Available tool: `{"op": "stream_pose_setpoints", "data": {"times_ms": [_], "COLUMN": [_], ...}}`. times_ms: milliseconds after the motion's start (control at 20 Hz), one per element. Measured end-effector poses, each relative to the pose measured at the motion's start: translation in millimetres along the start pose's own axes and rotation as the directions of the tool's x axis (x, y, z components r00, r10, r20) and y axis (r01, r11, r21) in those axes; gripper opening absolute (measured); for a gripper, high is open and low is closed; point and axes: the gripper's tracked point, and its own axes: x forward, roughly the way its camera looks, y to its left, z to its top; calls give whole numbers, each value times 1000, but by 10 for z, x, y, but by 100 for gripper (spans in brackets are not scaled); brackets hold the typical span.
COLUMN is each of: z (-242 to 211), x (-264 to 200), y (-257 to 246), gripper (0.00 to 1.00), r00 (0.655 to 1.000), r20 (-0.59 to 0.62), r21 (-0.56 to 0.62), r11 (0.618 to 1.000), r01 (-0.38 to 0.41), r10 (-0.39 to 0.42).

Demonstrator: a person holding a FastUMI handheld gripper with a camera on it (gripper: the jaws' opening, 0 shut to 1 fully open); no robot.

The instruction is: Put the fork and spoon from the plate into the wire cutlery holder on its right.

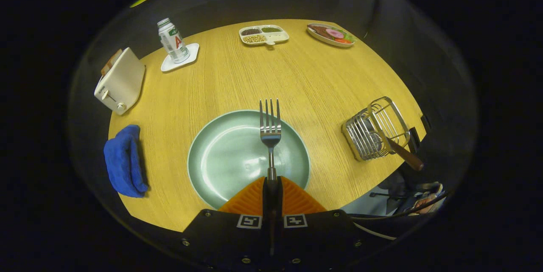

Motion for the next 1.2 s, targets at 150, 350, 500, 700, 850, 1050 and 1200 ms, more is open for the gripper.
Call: {"op": "stream_pose_setpoints", "data": {"times_ms": [150, 350, 500, 700, 850, 1050, 1200], "z": [116, 192, 198, 148, 96, 97, 53], "x": [-118, -212, -222, -218, -173, -152, -143], "y": [-235, -633, -906, -1209, -1333, -1361, -1344], "gripper": [5, 5, 5, 5, 5, 5, 5], "r00": [999, 996, 991, 983, 975, 963, 946], "r20": [11, -7, -45, -114, -178, -254, -323], "r21": [71, 169, 232, 280, 324, 366, 405], "r11": [997, 981, 964, 944, 927, 913, 900], "r01": [32, 91, 131, 172, 189, 178, 162], "r10": [-33, -92, -123, -145, -136, -86, -25]}}
